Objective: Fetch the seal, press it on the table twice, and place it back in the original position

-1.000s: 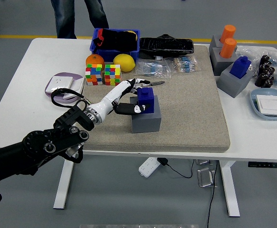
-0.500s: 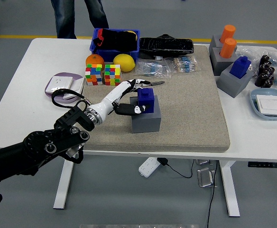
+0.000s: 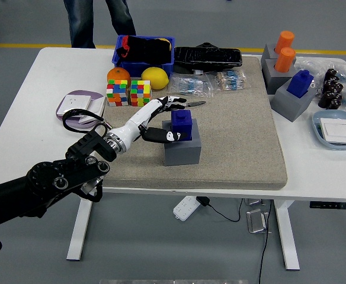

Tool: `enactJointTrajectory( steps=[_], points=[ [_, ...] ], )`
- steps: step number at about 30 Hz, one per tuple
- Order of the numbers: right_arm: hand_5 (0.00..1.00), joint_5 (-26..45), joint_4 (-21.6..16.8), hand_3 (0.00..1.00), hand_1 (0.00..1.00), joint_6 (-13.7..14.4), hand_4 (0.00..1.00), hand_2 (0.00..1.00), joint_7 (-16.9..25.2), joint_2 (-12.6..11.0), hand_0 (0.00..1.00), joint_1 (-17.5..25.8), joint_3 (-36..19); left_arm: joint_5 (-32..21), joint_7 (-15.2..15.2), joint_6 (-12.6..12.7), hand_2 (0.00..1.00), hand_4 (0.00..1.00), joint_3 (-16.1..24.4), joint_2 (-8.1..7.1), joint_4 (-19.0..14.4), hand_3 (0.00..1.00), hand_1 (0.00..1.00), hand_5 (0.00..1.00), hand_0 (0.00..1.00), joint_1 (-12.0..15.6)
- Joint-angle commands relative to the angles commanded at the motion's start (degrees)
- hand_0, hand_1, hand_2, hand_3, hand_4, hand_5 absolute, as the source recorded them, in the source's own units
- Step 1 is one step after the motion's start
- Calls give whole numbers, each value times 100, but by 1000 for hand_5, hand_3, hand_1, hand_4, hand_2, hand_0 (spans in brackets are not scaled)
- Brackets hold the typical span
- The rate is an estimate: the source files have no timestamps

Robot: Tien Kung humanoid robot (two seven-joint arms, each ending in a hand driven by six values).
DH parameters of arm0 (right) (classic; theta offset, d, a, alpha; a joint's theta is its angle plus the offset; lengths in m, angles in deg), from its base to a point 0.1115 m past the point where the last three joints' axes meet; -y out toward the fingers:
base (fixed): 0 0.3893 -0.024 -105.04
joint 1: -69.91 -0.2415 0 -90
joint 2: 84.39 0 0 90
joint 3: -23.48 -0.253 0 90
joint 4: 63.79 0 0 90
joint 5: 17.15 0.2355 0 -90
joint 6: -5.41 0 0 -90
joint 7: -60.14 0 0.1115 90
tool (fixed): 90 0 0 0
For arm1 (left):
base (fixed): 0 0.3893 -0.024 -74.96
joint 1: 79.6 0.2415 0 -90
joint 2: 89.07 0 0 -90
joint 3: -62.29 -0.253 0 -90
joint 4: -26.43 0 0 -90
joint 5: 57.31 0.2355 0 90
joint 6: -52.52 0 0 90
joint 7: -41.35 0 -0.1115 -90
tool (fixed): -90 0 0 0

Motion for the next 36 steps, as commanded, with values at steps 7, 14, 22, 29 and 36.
enactJointTrajectory(
  steps=[7,14,22,29,36],
  points=[
    [531,-8,2,638,698,0,788,674,-3,7,795,10,9,-57,91,-349,927,998,151,-63,-62,934,977,233,966,26],
    [531,-10,3,638,698,3,788,675,-4,18,795,20,26,-326,165,-729,998,998,487,-134,-181,998,998,485,998,101],
    [531,-30,12,639,698,7,788,674,-4,27,795,25,-3,-418,21,-600,998,998,893,-318,-139,998,998,603,998,163],
    [530,-50,25,638,698,8,788,674,-14,40,795,48,-15,-791,-78,-11,961,894,1130,-642,106,942,991,255,996,226],
    [529,-93,37,638,698,13,787,674,-32,58,795,72,-84,-820,-38,60,950,874,1279,-1008,519,933,984,235,987,192]
  ],
)
